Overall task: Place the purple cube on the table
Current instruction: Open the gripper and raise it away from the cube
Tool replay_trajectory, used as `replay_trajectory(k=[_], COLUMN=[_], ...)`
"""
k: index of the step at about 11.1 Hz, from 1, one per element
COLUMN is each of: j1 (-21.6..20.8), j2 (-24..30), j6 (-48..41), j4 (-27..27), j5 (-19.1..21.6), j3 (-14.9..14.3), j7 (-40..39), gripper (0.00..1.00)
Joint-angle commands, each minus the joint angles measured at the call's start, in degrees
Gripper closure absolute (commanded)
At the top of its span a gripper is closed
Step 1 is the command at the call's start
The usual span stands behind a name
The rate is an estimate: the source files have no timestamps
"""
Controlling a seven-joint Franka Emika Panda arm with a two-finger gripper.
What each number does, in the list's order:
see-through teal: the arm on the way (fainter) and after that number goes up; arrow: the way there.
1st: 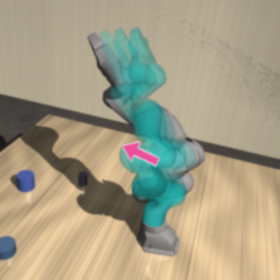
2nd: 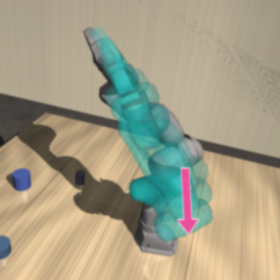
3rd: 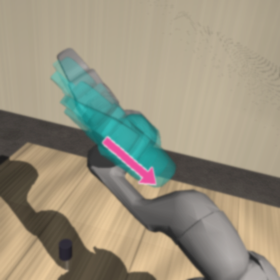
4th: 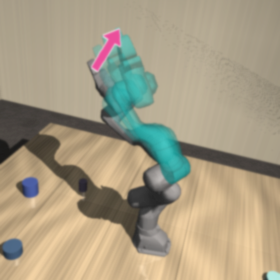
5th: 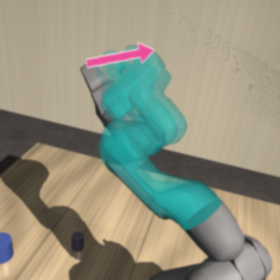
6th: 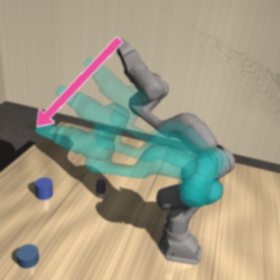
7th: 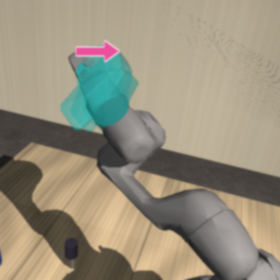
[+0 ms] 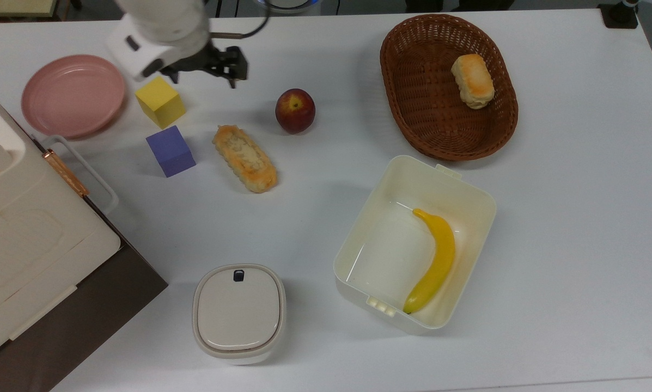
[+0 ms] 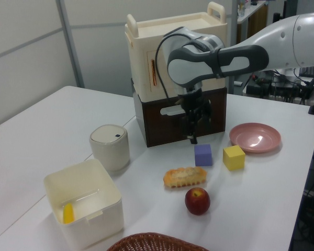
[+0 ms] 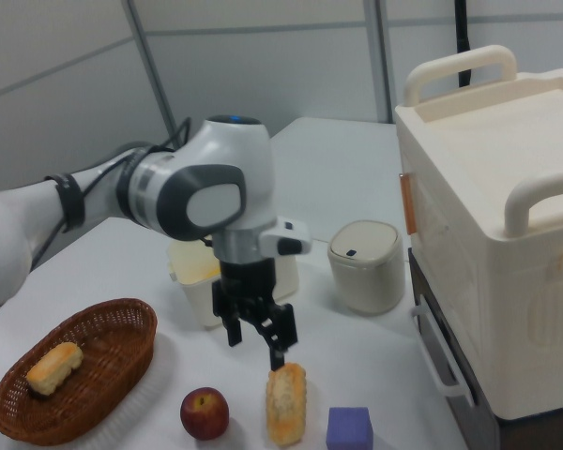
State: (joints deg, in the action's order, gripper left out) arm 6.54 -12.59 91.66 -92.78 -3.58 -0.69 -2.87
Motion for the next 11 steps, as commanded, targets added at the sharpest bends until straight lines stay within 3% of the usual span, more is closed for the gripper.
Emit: replay_trajectory(k=[1, 4, 8, 11], j1=[-2.6, -5.7, -5.4, -5.3], j2=[3.2, 4.4, 11.4, 11.9], j6=[-0.3, -1.3, -5.0, -6.1], j4=[0.4, 5.1, 5.2, 5.1], j5=[0.1, 0.1, 0.5, 0.2], j3=[-0.8, -0.8, -1.2, -1.3], j7=[3.9, 5.8, 6.8, 5.8], gripper=[0.0, 0.0, 0.0, 0.0])
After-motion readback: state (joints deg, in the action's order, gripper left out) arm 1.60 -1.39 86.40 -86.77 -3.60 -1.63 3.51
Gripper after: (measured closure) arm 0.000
